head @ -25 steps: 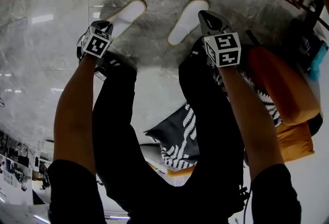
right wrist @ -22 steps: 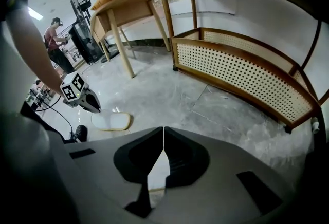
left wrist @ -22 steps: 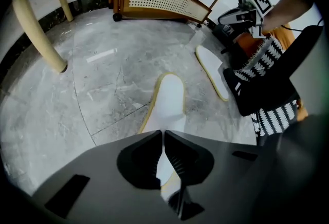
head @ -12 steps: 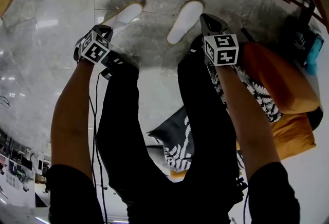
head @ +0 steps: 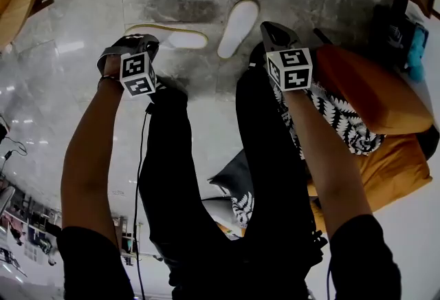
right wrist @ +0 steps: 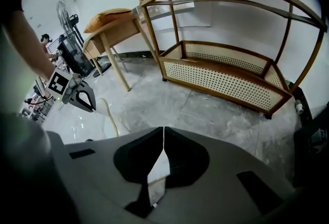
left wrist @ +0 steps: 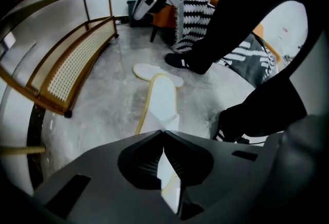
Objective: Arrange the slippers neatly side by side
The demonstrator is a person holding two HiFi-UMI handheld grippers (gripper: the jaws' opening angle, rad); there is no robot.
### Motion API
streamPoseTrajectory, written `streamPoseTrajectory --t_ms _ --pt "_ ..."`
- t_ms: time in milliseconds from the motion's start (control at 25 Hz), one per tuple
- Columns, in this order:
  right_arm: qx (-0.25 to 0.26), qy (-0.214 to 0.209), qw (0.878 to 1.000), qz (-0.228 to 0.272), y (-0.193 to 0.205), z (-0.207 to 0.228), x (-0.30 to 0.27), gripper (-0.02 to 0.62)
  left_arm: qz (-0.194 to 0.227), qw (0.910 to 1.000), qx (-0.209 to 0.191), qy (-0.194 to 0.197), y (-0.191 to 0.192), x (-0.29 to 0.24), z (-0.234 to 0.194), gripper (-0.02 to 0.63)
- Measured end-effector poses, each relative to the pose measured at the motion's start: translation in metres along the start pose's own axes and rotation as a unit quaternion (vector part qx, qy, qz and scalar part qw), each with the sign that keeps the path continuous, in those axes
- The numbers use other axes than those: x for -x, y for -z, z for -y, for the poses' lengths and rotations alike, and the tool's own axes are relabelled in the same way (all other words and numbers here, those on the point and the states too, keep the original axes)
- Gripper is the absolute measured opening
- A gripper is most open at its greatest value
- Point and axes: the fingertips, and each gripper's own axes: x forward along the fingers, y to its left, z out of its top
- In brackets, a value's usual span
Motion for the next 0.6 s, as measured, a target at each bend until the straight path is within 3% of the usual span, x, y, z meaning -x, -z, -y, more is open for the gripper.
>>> streamPoseTrajectory --t_ms 160,320,440,600 --pt "-0.012 0.011 0.999 0.028 -0.007 0.014 0.013 0.034 -0.012 0.9946 -0.103 0.005 -0.027 -0.008 -0.008 0.022" --pt "-0.048 0.018 0.997 0.065 -0.005 0.026 0.025 0.034 -0.028 0.9733 -0.226 0.025 -0.048 -0.022 -0.012 0.021" --pt "-0.059 0.02 0.995 0.083 0.001 0.033 0.03 0.034 -0.041 0.9431 -0.327 0.044 -0.059 -0.032 -0.018 0.021" --pt "-0.073 0.03 0.992 0.102 0.013 0.038 0.03 0.034 -0.063 0.89 -0.445 0.077 -0.063 -0.052 -0.021 0.021"
